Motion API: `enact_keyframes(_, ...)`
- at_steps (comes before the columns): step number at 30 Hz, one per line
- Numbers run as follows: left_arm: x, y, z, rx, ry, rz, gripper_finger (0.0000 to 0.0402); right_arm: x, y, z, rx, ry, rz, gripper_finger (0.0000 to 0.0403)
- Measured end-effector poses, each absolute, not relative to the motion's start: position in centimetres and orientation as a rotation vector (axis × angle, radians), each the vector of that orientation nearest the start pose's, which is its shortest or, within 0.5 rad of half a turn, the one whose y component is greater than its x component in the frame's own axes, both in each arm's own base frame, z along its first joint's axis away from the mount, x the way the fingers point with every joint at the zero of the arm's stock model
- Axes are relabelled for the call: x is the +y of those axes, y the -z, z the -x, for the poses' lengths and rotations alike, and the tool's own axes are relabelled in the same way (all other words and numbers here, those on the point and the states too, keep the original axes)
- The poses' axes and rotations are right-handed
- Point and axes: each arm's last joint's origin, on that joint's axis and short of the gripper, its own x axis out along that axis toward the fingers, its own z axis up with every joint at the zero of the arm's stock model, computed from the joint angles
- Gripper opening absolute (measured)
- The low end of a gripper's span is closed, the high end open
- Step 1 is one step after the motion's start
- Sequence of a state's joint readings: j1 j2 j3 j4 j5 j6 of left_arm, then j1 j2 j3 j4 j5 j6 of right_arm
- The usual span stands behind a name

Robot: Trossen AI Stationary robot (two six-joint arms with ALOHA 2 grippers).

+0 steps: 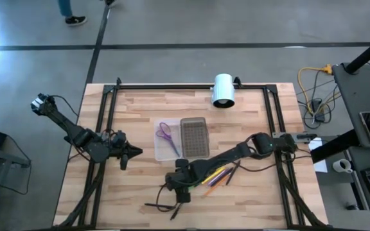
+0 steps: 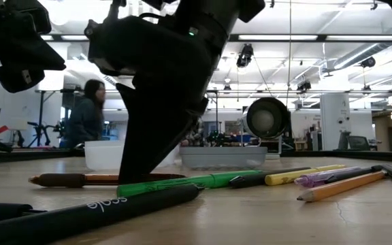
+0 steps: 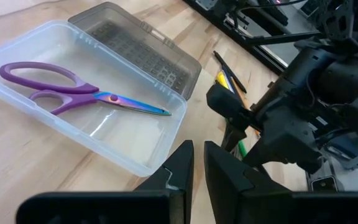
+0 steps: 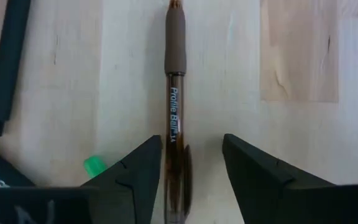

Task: Pick & place school supplies into a supply box
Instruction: Put the brown pen into the black supply box

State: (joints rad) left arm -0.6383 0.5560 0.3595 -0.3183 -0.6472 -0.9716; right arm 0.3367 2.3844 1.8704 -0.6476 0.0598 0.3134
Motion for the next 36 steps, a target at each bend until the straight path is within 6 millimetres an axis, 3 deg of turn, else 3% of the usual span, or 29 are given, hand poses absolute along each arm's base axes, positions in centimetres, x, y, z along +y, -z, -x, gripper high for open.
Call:
enact_keyframes(5,-6.2,-20.9,-11.2,0.365,-0.203,0.649,0.0023,16.1,-12.1,-46.2,1.170,-0.062,0.033,0.0125)
enact_keyframes(17,-6.2,-20.9,-11.2,0.365,-0.203,0.649,0.0023,15.1,-12.0,-46.2,1.198,-0.001,-0.001,0.0037)
enact_keyframes(23,-6.2,-20.9,-11.2,0.366,-0.203,0.649,0.0023,13.4,-13.0,-47.5,1.140,0.166,-0.211,0.0032)
enact_keyframes(28,-6.2,-20.9,-11.2,0.365,-0.203,0.649,0.0023,12.9,-14.8,-48.8,1.062,0.199,-0.323,0.0029)
enact_keyframes(32,-6.1,-20.9,-11.2,0.367,-0.204,0.648,0.0023,12.0,-17.8,-49.3,0.939,0.367,-0.631,0.0029)
enact_keyframes(36,-6.2,-20.8,-11.2,0.367,-0.204,0.648,0.0023,10.6,-18.9,-49.4,0.785,0.592,-0.841,0.0029)
